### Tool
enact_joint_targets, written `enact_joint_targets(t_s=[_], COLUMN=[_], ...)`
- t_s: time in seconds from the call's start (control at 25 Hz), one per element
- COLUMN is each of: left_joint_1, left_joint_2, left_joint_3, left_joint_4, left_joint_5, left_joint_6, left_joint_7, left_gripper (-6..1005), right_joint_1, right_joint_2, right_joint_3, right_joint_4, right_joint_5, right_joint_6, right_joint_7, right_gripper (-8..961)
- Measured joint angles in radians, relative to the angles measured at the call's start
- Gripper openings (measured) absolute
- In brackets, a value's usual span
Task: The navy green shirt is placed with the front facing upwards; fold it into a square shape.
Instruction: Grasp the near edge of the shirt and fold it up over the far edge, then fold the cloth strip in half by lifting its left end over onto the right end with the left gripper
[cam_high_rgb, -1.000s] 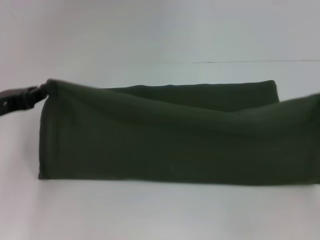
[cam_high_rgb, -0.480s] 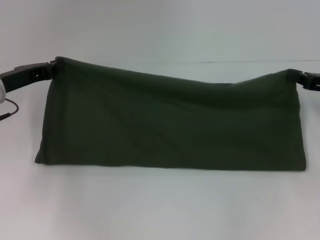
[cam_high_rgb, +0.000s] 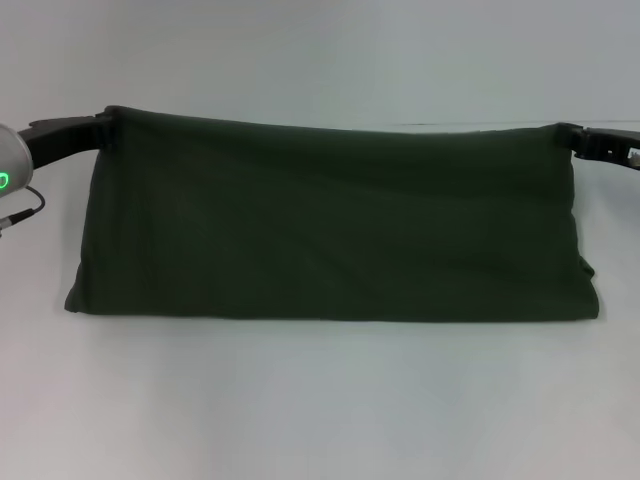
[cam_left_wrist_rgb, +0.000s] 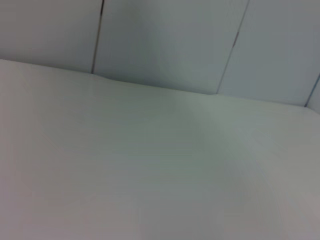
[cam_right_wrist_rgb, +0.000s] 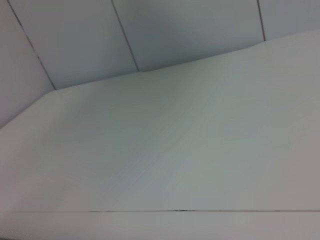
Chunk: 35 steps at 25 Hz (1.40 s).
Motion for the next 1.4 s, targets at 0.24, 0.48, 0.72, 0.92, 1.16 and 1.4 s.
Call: enact_joint_targets(t_s=[0.24, 0.48, 0.72, 0.92, 1.16, 1.4], left_joint_1=[-0.007, -0.015, -0.020, -0.021, -0.013, 0.018], left_joint_2=[-0.003, -0.002, -0.013, -0.021, -0.036, -0.037], left_joint_3=[0.021, 0.031, 0.034, 0.034, 0.030, 0.034], left_joint_4=[-0.017, -0.027, -0.031, -0.031, -0.028, 0.016], left_joint_5=[-0.013, -0.013, -0.013, -0.018, -0.046, -0.058], left_joint_6=[-0.040, -0.057, -0.087, -0.134, -0.225, -0.146], left_joint_7=[0.013, 0.013, 0.013, 0.004, -0.002, -0.025], left_gripper=[17, 17, 84, 141, 229, 436], right_joint_1=[0.005, 0.011, 0.018, 0.024, 0.028, 0.008], right_joint_2=[0.004, 0.006, 0.013, 0.020, 0.030, 0.024], right_joint_3=[-0.004, -0.004, -0.009, -0.046, -0.051, -0.056], right_joint_4=[0.015, 0.024, 0.039, 0.042, 0.029, -0.009], right_joint_5=[0.011, 0.011, 0.011, 0.011, 0.011, 0.011], right_joint_6=[0.034, 0.048, 0.095, 0.134, 0.191, 0.082], right_joint_7=[-0.020, -0.029, -0.034, -0.044, -0.033, 0.008], right_gripper=[145, 161, 176, 189, 205, 443])
